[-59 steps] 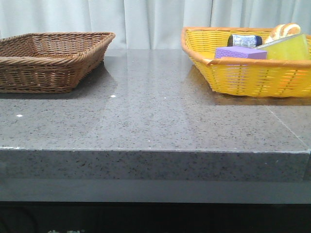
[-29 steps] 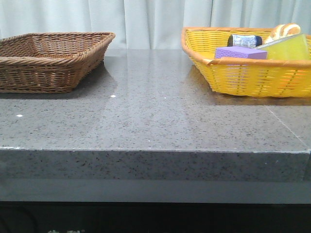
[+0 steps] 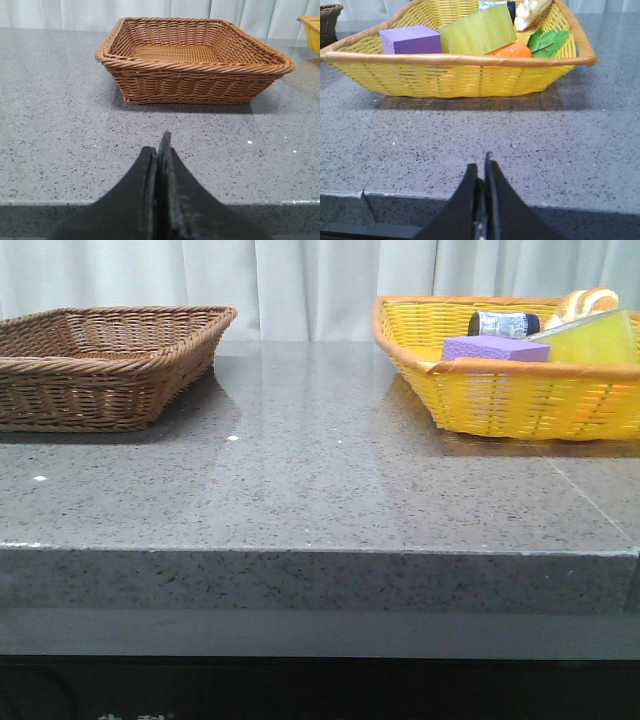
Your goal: Transfer tape with both arms
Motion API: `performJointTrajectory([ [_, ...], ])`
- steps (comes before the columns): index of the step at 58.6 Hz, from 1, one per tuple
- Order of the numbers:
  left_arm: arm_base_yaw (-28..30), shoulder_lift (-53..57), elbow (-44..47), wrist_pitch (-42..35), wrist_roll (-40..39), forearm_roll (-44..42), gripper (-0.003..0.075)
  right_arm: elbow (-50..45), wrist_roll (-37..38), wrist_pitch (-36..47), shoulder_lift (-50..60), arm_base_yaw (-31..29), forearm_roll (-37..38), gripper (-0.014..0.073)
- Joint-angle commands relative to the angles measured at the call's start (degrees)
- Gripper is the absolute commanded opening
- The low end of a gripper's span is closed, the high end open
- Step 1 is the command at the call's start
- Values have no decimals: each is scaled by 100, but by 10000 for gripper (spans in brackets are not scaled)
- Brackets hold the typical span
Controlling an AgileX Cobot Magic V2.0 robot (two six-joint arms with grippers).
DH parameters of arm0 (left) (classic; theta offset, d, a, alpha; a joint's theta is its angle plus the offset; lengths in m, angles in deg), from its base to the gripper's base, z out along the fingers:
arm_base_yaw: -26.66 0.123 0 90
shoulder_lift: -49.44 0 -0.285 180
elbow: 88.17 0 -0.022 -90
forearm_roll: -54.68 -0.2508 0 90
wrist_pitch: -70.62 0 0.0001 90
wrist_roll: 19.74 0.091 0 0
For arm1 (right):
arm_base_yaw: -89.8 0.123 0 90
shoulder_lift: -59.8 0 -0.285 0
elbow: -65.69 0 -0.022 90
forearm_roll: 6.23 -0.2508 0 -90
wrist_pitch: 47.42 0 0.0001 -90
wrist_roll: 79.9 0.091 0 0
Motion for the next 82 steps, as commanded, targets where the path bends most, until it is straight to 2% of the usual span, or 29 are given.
performJointTrajectory([
  [1, 23, 92, 228, -628, -46, -29, -20, 155, -28, 435, 150, -32, 14, -75],
  [11, 23, 92, 100, -1214, -55, 500, -20, 377, -28, 428, 150, -32, 14, -76],
  [27, 23, -177, -1231, -780, -55, 357, -20, 1610, -28, 192, -81, -32, 14, -80],
  [45, 23, -1729, -2532, -696, -55, 248, -20, 3433, -28, -891, -1875, -32, 14, -80],
  [53, 23, -2351, -2865, -226, -55, 248, -20, 3984, -28, -1274, -2617, -32, 14, -80],
  [60, 23, -2733, -3046, 156, -55, 248, -20, 4083, -28, -1275, -2852, -32, 14, -80],
  [72, 23, -2906, -3047, 146, -18, 235, -18, 4083, -28, -1153, -2856, -32, 14, -65],
  [75, 23, -2906, -3047, 121, -7, 235, 5, 4083, -28, -1161, -2856, -32, 14, -43],
  [78, 23, -2906, -3047, 121, -7, 235, 62, 4083, -28, -1168, -2856, -32, 14, -1],
  [82, 23, -2906, -3047, 121, -7, 235, 205, 4083, -28, -1168, -2856, -32, 14, 80],
])
